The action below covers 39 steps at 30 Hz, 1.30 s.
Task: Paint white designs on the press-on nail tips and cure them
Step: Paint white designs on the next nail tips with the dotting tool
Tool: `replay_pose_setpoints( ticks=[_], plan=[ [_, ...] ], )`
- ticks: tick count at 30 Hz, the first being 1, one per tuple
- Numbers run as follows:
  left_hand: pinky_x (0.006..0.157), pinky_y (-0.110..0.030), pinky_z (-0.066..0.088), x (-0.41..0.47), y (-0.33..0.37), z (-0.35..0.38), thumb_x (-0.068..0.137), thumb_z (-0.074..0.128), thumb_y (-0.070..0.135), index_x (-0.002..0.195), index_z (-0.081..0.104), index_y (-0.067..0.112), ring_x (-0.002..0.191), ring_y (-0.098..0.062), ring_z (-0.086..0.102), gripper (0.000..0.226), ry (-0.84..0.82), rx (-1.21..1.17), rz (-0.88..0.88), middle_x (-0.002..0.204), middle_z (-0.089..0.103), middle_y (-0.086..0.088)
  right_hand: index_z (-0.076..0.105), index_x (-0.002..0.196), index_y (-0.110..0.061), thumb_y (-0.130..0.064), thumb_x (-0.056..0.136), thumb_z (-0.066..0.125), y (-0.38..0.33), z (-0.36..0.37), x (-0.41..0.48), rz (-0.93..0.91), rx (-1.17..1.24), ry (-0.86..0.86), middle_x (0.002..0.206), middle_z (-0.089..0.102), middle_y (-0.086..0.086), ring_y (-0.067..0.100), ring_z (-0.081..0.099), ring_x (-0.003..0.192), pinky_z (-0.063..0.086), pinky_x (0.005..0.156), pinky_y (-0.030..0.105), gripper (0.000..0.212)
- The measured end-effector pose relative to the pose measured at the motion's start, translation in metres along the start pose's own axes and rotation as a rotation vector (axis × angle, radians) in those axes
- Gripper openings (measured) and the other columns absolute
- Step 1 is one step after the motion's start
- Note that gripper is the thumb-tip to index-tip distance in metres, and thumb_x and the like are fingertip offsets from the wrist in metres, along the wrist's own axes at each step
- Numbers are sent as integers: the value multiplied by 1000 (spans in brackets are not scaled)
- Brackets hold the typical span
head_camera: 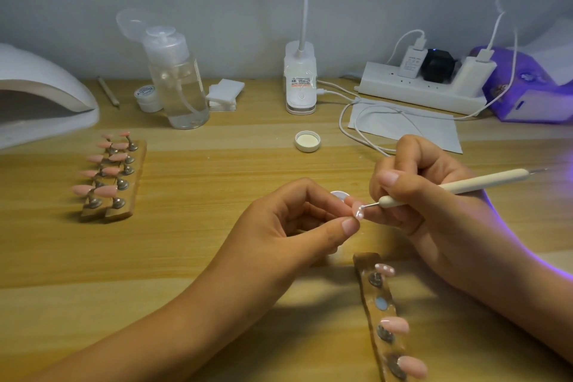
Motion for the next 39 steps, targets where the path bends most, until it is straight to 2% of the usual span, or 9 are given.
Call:
replay_pose_setpoints(
  ticks=[11,14,16,18,20,23,25,32,39],
  plan=[
    [65,-15,48,0,-1,-1,75,77,27,77,71,31,69,-3,61,8,10,7,6,79,71,8,51,60,-18,-18,70,68,1,-1,0,20,32,1,56,48,0,6,49,52,55,58,22,20],
    [66,-15,49,0,0,0,77,74,23,77,71,29,70,-4,62,7,17,4,8,78,70,6,54,67,-21,-23,80,64,0,-3,1,-29,55,14,55,46,-4,6,47,51,58,72,31,17],
    [65,-14,48,0,2,0,77,73,21,77,71,27,68,-4,61,7,23,-19,14,76,70,5,58,74,-25,-32,85,67,0,-10,4,-65,21,87,56,45,-7,5,45,51,56,81,35,17],
    [64,-13,48,1,3,-2,77,72,20,78,71,26,65,-4,60,7,51,-79,9,73,68,4,62,74,-30,-40,80,70,1,-19,7,-86,-97,183,60,50,-10,2,51,56,53,88,38,13],
    [66,-16,50,3,2,-6,76,72,21,77,72,27,65,-5,59,6,101,-144,-8,74,68,4,67,78,-30,-40,74,71,1,-26,10,-93,-246,228,70,60,-10,5,57,71,51,92,37,11],
    [68,-17,52,4,0,-10,75,72,27,78,72,30,69,-7,58,4,156,-192,-27,77,67,6,70,90,-24,-33,81,70,-3,-25,11,-154,-473,194,82,68,-9,3,58,78,48,73,15,12],
    [67,-16,51,4,0,-11,75,72,29,78,72,31,70,-6,59,4,184,-208,-31,77,68,7,69,90,-21,-33,86,65,-3,-19,9,-195,-588,148,80,68,-9,1,58,74,45,68,10,14],
    [66,-16,51,3,1,-11,75,71,30,78,71,32,69,-4,60,3,211,-198,-35,77,67,10,61,88,-21,-37,90,61,4,-7,4,-272,-875,-64,80,60,-7,17,56,74,46,66,24,16],
    [68,-17,52,3,1,-11,77,71,30,79,71,33,72,-3,61,4,199,-179,-36,77,67,10,62,90,-19,-39,89,54,6,-8,6,-274,-939,-109,82,60,-9,21,56,76,47,67,32,21]
  ],
)
Point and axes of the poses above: each hand's wrist, its own x-axis towards the middle knuckle, its own z-axis out of the palm, y = z × x, the point moved 3 cm from there along x, towards the middle knuckle
